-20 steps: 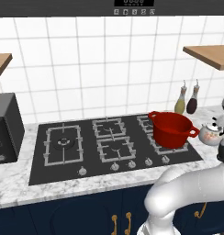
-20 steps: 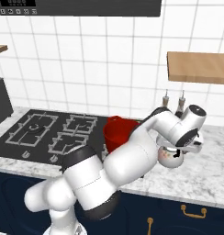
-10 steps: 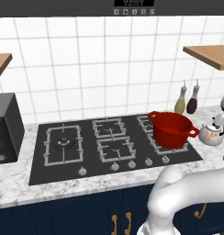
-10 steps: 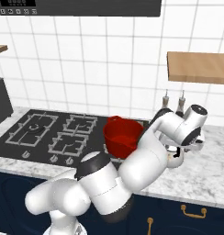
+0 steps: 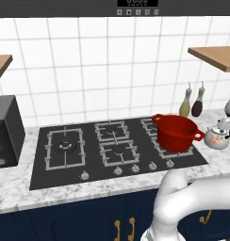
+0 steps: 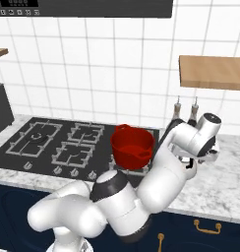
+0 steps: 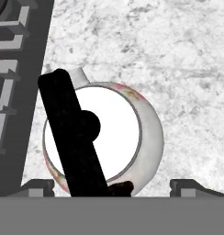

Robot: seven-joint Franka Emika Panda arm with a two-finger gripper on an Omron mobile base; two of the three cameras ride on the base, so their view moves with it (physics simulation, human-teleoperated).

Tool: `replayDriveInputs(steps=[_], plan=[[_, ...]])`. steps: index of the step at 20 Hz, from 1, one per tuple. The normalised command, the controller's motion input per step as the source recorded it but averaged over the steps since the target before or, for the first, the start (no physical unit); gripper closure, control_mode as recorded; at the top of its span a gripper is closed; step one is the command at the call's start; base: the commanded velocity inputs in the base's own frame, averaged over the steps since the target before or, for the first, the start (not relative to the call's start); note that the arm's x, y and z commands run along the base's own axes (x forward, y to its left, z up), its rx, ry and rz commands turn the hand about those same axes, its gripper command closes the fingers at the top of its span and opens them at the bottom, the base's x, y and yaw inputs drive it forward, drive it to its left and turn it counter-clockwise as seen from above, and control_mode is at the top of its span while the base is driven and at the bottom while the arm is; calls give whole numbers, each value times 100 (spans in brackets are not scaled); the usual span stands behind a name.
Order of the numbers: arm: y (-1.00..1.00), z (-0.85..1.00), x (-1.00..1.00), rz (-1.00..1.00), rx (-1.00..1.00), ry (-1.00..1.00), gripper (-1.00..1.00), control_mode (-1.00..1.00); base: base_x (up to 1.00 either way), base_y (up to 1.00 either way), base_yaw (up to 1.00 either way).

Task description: Pick the kettle from the counter and place it on a stove burner. Then turn the burner on.

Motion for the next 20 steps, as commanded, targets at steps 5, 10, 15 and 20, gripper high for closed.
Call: replayDriveInputs(steps=[5, 10, 15, 20], plan=[[0, -1, 0, 0, 0, -1, 100, -100, 0, 0, 0], [0, 0, 0, 0, 0, 0, 100, -100, 0, 0, 0], [0, 18, -25, 0, 0, -22, 100, -100, 0, 0, 0], [0, 80, -76, 0, 0, -60, 100, -100, 0, 0, 0]])
